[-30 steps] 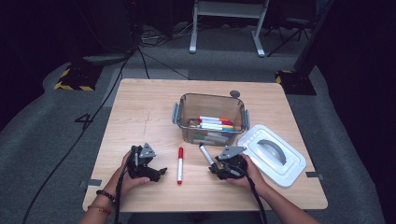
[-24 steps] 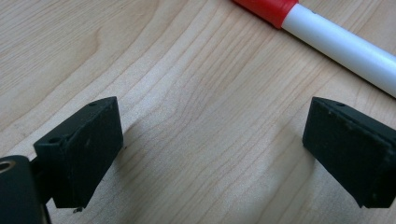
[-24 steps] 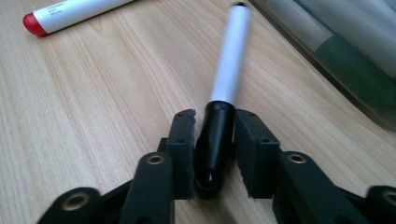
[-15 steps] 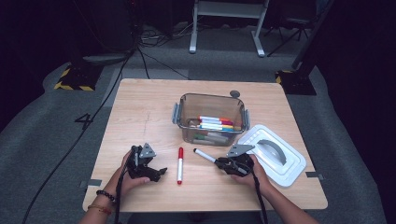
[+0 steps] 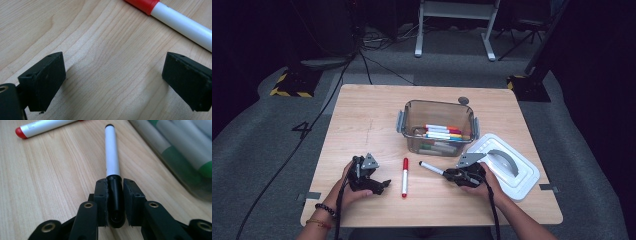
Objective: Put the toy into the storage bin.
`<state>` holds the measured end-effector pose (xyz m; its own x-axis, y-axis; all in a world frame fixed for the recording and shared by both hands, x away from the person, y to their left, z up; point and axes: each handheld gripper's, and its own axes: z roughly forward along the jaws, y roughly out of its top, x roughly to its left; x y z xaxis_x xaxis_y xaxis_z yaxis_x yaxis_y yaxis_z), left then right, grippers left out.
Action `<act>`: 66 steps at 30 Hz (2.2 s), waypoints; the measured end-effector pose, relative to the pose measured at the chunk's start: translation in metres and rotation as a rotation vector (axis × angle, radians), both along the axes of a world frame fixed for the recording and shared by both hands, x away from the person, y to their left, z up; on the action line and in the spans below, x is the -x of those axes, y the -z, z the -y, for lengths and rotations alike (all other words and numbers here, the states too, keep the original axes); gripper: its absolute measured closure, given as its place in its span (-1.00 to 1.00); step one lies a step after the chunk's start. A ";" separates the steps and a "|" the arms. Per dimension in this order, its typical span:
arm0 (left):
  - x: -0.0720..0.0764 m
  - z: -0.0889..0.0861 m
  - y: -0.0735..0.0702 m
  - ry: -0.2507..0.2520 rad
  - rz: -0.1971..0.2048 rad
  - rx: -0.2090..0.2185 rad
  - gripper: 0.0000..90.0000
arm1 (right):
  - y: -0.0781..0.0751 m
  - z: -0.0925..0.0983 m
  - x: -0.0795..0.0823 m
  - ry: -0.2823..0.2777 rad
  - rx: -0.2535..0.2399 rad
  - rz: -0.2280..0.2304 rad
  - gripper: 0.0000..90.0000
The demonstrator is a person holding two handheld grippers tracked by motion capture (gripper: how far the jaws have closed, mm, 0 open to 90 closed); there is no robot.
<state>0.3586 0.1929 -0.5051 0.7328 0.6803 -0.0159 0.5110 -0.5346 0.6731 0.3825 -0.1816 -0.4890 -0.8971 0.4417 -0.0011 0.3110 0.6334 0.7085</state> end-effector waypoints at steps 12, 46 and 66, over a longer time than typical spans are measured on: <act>0.000 0.000 0.000 0.000 0.000 0.000 -0.88 | -0.029 0.008 0.008 -0.064 -0.038 0.067 0.65; 0.000 0.000 0.000 0.000 0.000 0.000 -0.88 | -0.157 -0.003 -0.039 -0.156 -0.129 0.216 0.65; 0.000 0.000 0.000 0.000 0.000 0.000 -0.88 | -0.111 -0.009 -0.112 0.116 0.026 0.097 0.40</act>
<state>0.3586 0.1929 -0.5051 0.7329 0.6801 -0.0160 0.5108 -0.5346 0.6733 0.4944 -0.1724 -0.3779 -0.8353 0.5410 -0.0978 0.3144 0.6159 0.7224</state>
